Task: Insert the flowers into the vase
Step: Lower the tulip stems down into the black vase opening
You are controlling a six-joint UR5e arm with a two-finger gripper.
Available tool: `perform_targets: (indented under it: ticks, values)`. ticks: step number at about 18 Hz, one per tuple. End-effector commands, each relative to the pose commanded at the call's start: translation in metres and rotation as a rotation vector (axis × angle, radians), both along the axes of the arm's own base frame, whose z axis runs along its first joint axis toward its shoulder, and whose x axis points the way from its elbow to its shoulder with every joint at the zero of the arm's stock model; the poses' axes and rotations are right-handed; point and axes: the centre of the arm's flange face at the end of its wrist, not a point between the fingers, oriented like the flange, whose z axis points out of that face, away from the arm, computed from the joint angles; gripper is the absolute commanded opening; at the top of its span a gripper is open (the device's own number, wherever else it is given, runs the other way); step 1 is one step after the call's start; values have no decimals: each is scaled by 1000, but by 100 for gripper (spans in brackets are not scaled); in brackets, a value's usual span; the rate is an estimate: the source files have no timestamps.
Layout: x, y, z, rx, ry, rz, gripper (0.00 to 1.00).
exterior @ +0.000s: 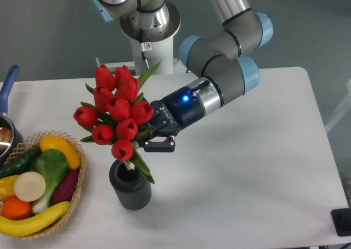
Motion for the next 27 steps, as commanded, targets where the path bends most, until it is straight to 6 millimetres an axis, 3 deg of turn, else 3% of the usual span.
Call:
perform_targets:
  ticks: [13,20,27]
  values:
    - [0,3,-38,-29,-43,-4,13]
    - [-6,7,-80,-91,-73,3,13]
    - [0,2,-107,-85,-64,3,15]
